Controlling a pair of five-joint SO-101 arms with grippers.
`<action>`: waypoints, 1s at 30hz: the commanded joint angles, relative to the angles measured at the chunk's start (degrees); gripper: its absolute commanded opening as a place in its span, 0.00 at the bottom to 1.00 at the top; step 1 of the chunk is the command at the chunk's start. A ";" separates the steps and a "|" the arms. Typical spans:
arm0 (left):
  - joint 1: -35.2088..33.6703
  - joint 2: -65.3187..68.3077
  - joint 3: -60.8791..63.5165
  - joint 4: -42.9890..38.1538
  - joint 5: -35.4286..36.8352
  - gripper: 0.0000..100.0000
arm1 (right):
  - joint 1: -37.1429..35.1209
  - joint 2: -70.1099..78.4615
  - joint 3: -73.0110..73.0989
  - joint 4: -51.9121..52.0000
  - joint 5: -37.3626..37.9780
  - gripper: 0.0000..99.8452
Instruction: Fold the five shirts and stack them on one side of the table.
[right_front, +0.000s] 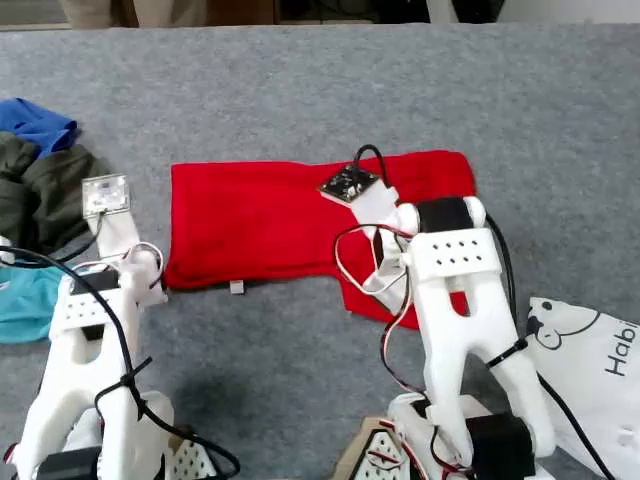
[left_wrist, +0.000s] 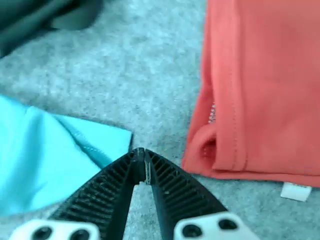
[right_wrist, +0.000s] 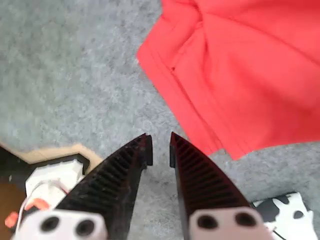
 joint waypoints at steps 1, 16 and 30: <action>-0.53 -1.45 0.00 -1.23 0.97 0.02 | -1.54 2.24 1.45 -4.13 -3.25 0.08; -0.44 -1.45 0.09 -1.23 0.88 0.02 | -7.08 6.99 4.26 -12.57 -6.77 0.19; 0.18 -1.45 0.09 -1.23 0.88 0.02 | -6.02 9.36 10.77 -21.45 -4.40 0.16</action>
